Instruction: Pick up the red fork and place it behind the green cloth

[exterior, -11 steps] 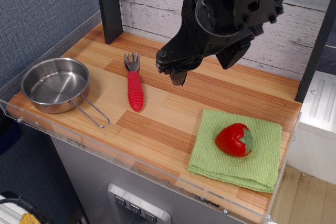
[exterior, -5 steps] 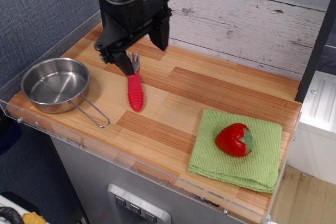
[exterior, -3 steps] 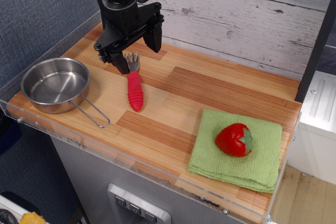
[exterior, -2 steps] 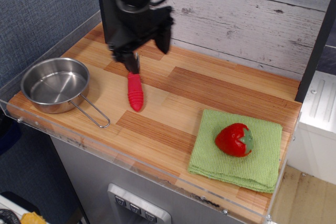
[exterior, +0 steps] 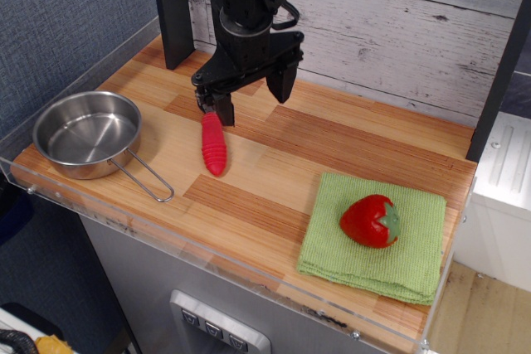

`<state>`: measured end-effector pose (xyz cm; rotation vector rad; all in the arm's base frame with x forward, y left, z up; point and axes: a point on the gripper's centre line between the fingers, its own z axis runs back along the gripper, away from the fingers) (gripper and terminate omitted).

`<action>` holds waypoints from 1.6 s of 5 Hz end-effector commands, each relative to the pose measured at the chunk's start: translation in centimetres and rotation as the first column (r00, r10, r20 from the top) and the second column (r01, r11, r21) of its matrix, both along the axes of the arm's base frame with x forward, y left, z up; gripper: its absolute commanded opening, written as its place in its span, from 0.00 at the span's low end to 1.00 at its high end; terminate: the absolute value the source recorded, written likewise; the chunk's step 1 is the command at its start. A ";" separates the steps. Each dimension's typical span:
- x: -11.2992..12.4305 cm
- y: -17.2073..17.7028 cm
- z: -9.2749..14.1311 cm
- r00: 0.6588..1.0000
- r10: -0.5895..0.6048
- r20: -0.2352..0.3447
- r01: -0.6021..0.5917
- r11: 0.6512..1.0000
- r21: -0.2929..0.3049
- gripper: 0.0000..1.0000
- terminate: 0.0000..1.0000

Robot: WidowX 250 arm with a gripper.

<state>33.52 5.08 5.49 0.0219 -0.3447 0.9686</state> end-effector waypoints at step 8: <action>-3.2 4.9 -4.2 0.995 -0.080 -0.060 0.078 0.997 -0.026 0.00 0.00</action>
